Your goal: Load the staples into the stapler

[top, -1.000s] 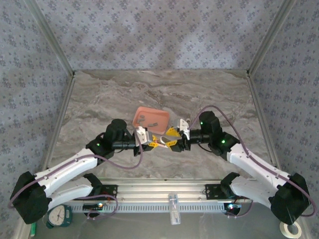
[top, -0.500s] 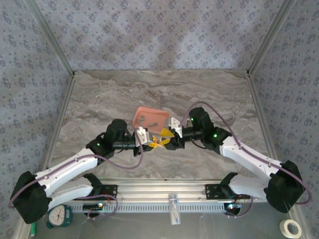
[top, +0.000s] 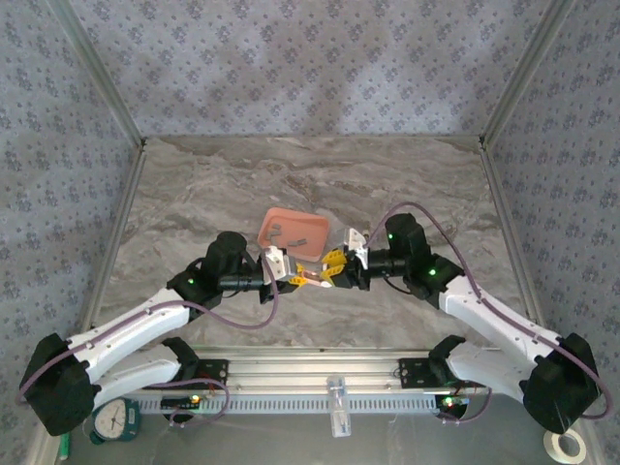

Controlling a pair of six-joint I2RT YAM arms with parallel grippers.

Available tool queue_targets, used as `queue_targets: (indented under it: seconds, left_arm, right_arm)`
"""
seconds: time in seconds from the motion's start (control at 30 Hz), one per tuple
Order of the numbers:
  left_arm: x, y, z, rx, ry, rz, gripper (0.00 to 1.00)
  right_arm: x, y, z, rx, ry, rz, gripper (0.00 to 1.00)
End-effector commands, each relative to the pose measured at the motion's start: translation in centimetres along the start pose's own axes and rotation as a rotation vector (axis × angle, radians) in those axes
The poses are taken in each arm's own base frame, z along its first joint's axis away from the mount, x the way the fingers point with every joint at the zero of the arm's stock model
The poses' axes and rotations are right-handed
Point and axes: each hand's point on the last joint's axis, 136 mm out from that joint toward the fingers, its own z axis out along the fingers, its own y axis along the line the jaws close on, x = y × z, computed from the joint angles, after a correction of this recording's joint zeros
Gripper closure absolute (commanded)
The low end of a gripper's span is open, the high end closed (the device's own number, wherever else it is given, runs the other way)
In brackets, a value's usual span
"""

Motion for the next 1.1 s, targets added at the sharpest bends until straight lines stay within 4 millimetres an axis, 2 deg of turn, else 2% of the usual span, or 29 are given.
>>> queue_targets:
  seconds: [0.0, 0.13, 0.33, 0.73, 0.8, 0.87, 0.93, 1.0, 1.07]
  left_arm:
    - [-1.1, -0.3, -0.5, 0.018, -0.018, 0.019, 0.99]
    - [-1.4, -0.3, -0.8, 0.015, -0.016, 0.021, 0.99]
    - [-1.9, -0.3, -1.1, 0.017, -0.002, 0.029, 1.00]
    - [-2.5, -0.5, -1.6, 0.046, 0.070, 0.035, 1.00]
    - [-1.8, 0.1, -1.2, 0.015, 0.099, 0.014, 0.91]
    - [-1.0, 0.7, -0.7, -0.028, 0.126, -0.022, 0.85]
    - [-0.2, 1.4, -0.2, -0.067, 0.149, -0.075, 0.73]
    - [0.5, 1.9, 0.2, -0.106, 0.160, -0.126, 0.65]
    - [1.1, 2.5, 0.5, -0.138, 0.170, -0.167, 0.61]
  right_arm:
    - [1.3, -1.7, -0.8, 0.091, 0.008, 0.059, 0.80]
    - [3.2, -2.7, -1.3, 0.152, 0.023, 0.104, 0.81]
    - [6.0, -3.2, -1.3, 0.192, 0.059, 0.162, 0.82]
    - [8.7, -2.9, -0.9, 0.204, 0.086, 0.200, 0.82]
    - [8.7, -3.5, -1.1, 0.245, 0.097, 0.228, 0.80]
    - [9.2, -5.1, -2.0, 0.357, 0.132, 0.326, 0.70]
    - [9.8, -6.3, -3.6, 0.496, 0.189, 0.487, 0.60]
    - [10.9, -6.5, -5.3, 0.612, 0.261, 0.643, 0.56]
    - [12.3, -7.0, -7.6, 0.783, 0.306, 0.848, 0.52]
